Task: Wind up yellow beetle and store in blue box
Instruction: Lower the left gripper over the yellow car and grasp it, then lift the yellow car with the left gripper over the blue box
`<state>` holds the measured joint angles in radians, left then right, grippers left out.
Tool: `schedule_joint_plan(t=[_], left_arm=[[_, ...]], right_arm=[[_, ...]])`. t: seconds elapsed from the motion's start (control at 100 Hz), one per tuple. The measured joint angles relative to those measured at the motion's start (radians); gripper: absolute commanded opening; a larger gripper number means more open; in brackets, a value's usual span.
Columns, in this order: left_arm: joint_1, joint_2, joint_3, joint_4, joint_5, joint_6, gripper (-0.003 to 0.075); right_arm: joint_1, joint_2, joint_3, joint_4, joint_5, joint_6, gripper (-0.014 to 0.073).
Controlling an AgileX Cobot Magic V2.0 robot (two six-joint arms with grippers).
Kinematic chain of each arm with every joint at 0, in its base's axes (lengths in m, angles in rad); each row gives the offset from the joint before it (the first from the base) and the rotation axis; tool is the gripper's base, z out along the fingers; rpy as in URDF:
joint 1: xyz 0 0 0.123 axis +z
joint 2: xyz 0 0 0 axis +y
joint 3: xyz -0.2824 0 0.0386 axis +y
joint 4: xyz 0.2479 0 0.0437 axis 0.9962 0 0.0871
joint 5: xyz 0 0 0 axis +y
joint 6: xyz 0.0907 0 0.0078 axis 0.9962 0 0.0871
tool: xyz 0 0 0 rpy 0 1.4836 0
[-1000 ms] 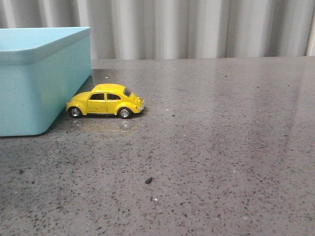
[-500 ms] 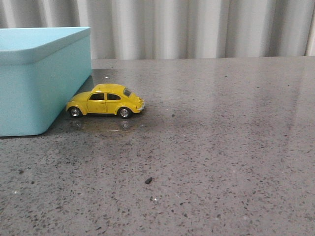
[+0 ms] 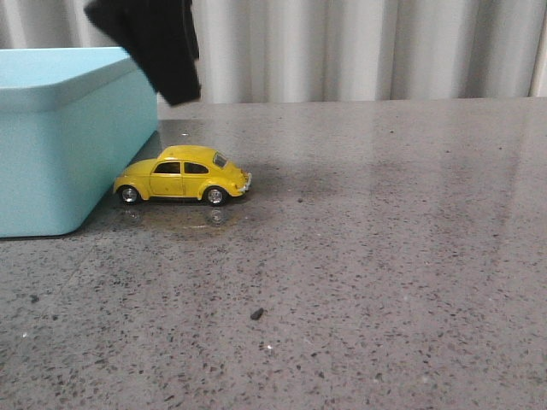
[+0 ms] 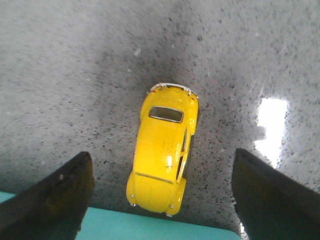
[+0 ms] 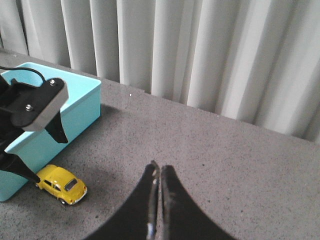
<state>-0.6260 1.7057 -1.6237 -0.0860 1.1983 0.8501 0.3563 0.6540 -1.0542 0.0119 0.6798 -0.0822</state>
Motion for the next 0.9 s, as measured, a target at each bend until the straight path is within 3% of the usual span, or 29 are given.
schedule_joint_plan(t=[0.25, 0.9], left_arm=[[0.000, 0.063, -0.002, -0.009, 0.011, 0.128, 0.0529], [0.048, 0.167, -0.006, -0.007, -0.025, 0.141, 0.0528]], right_arm=[[0.000, 0.000, 0.000, 0.011, 0.053, 0.000, -0.0041], [0.000, 0.000, 0.005, 0.041, 0.083, 0.000, -0.0041]])
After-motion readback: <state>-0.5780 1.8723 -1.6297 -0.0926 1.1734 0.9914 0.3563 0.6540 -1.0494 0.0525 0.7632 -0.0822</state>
